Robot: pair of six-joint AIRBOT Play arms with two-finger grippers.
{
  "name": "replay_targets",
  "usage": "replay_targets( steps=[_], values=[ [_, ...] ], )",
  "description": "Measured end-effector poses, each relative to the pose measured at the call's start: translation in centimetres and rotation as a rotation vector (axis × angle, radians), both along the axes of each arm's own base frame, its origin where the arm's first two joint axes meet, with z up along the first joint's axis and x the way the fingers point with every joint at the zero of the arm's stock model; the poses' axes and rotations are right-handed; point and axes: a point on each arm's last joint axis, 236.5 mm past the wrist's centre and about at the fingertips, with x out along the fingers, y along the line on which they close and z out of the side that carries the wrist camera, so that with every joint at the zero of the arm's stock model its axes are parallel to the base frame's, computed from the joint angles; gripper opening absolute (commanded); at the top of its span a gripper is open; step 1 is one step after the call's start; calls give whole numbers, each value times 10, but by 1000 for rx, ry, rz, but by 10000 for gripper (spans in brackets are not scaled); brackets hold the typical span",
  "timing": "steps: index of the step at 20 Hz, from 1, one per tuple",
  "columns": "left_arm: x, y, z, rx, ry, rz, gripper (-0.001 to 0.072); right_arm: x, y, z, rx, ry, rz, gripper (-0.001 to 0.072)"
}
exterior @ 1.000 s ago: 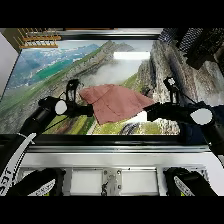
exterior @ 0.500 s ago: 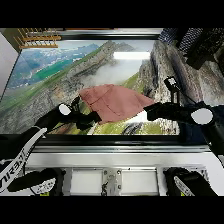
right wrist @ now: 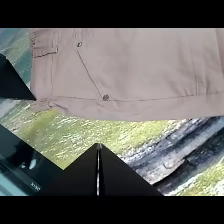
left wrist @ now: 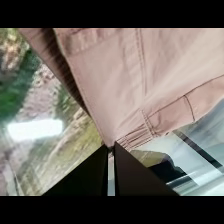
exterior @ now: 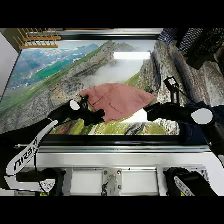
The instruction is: Fold the clothes and pants, and hang the long-sleeved shirts on hangers.
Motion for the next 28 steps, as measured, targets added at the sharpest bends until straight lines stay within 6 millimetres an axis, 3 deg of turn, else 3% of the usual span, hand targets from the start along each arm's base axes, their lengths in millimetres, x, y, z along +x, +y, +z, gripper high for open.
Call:
replay_targets(
  steps=[1, 2, 5, 10, 15, 20, 21, 22, 24, 25, 28],
  values=[
    [5, 6, 3, 8, -19, 6, 7, 1, -4, -2, 10, 25, -32, 296],
    [11, 13, 9, 16, -43, 12, 7, 4, -11, -8, 17, 62, -82, 449],
    [26, 43, 30, 60, -126, 15, 7, 14, -39, -31, 37, 187, -247, 440],
    [27, 73, 54, 133, -204, -33, 7, 33, -71, -101, 52, 401, -445, 440],
    [26, 82, 60, 162, -226, -53, 7, 52, -71, -158, 145, 534, -580, 440],
    [27, 84, 61, 169, -234, -58, 7, 71, -54, -172, 195, 502, -593, 439],
    [27, 84, 61, 170, -236, -58, 7, 74, -51, -173, 196, 488, -594, 415],
    [28, 84, 61, 172, -240, -57, 7, 76, -48, -174, 191, 476, -592, 266],
    [29, 85, 61, 173, -243, -55, 7, 77, -43, -177, 177, 464, -575, 51],
    [29, 85, 61, 173, -243, -54, 7, 78, -40, -177, 170, 451, -564, 3],
    [32, 85, 67, 172, -261, -51, 6, 91, -38, -161, 152, 373, -516, 2]
  ],
)
